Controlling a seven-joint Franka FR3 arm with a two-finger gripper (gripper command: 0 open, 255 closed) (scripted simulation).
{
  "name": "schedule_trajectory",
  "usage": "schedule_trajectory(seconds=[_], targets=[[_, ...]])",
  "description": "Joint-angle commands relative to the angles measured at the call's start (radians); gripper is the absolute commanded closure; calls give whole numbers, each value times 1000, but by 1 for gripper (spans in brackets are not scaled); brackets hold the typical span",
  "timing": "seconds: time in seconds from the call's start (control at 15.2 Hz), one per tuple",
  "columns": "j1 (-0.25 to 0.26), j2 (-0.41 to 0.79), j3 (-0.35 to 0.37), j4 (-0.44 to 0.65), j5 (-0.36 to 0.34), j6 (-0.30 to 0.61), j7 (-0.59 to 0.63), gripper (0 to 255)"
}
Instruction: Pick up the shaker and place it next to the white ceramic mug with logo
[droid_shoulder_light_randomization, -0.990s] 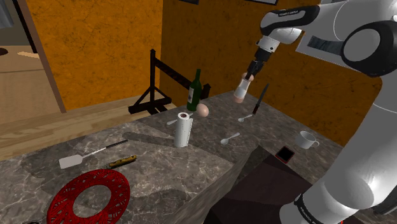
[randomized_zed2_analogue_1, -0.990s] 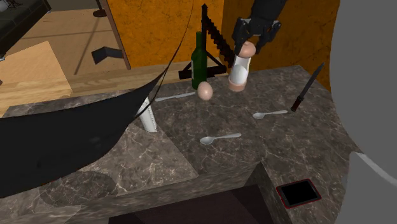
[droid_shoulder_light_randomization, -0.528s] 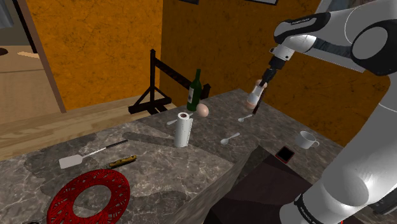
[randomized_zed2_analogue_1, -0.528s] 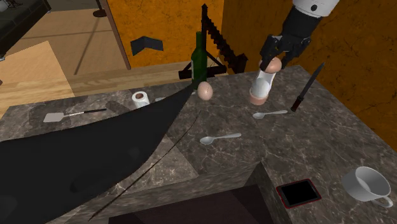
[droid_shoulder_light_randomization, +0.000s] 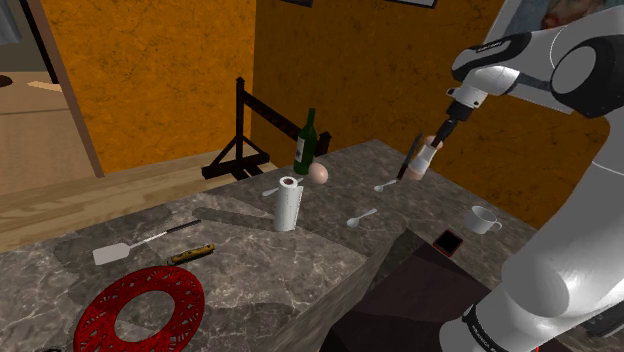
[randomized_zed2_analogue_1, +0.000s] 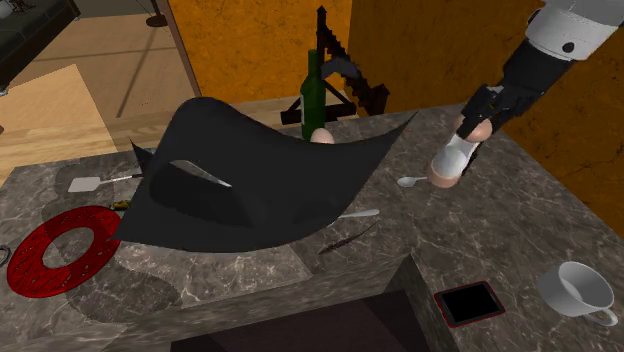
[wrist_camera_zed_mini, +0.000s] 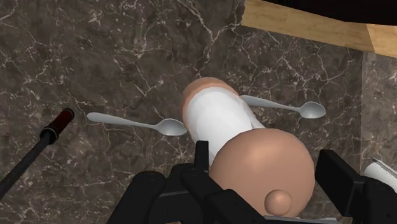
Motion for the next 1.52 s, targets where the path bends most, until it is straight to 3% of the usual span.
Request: schedule_trajectory(seconds=[0.0,0.66,1.45], targets=[[-26,6,-16,-4,2,1,-46,255],[-186,131,-83,74,51,-15,-283,255],[-194,197,-65,-3,98,115,-327,255]])
